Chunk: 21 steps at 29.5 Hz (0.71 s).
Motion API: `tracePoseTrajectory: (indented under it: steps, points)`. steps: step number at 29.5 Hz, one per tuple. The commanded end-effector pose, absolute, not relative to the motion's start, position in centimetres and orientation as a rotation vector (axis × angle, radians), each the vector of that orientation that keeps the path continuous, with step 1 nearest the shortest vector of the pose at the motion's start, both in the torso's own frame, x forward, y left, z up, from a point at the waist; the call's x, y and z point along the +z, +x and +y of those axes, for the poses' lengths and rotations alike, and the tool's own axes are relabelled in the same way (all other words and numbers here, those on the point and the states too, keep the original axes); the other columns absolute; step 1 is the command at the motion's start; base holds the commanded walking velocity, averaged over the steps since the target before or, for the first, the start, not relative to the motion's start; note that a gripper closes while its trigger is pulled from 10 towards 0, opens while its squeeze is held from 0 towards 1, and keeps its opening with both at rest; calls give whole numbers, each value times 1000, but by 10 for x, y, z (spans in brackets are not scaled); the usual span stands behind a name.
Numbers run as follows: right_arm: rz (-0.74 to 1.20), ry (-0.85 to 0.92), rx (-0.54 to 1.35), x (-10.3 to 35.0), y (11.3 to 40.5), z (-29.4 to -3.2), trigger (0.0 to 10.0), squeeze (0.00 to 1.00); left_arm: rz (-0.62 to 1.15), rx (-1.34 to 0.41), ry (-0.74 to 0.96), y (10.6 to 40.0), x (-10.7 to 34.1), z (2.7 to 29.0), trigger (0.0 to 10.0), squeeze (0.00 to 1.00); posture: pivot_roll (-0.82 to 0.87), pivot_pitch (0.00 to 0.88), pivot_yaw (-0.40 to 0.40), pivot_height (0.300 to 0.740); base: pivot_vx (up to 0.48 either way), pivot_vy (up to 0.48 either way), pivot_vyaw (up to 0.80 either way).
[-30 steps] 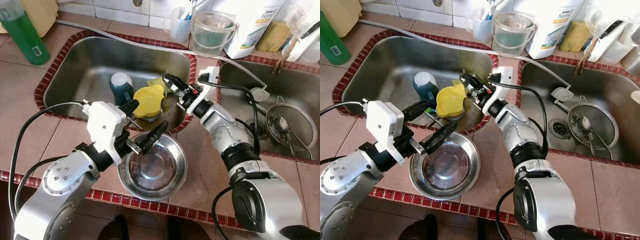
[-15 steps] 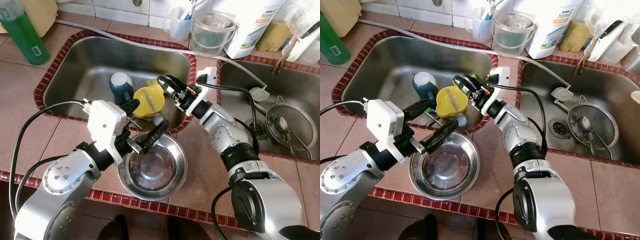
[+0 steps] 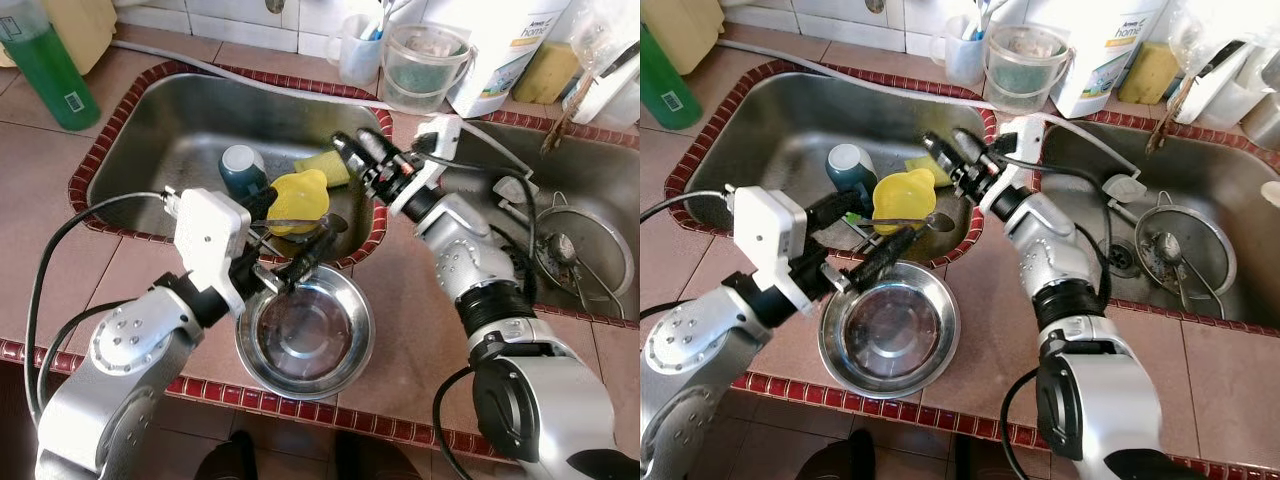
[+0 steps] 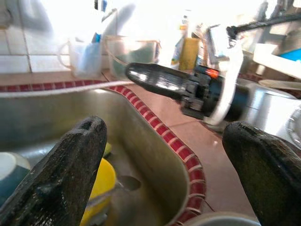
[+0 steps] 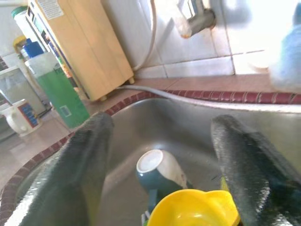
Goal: Kitchen organization
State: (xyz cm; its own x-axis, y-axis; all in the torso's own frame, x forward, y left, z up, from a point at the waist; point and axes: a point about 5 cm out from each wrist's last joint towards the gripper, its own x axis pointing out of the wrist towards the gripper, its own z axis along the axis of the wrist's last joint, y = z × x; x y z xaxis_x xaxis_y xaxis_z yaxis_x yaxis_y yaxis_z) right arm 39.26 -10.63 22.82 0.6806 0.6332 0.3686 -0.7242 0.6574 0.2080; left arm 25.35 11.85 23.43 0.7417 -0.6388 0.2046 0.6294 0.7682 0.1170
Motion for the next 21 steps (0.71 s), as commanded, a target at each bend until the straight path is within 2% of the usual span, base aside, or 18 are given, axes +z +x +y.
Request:
tracePoseTrajectory:
  steps: [1, 10, 12, 21]
  points:
    - [-309, 354, 747, 231, 392, -113, 10000, 1000, -240, -685, 43, 256, 233, 118, 10000, 0, -97, 215, -76, 740, 0, 0, 0]
    - [-391, 318, 653, 236, 385, -118, 10000, 1000, -244, -560, 45, 281, 228, 123, 10000, 0, -103, 153, -81, 740, 0, 0, 0]
    - [-390, 303, 628, 233, 383, -116, 10000, 0, -223, -498, 56, 289, 224, 127, 10000, 0, -108, 130, -76, 740, 0, 0, 0]
    - [-385, 226, 492, 212, 374, -117, 10000, 0, -177, -352, -1, 305, 209, 140, 10000, 0, -111, 85, -67, 740, 0, 0, 0]
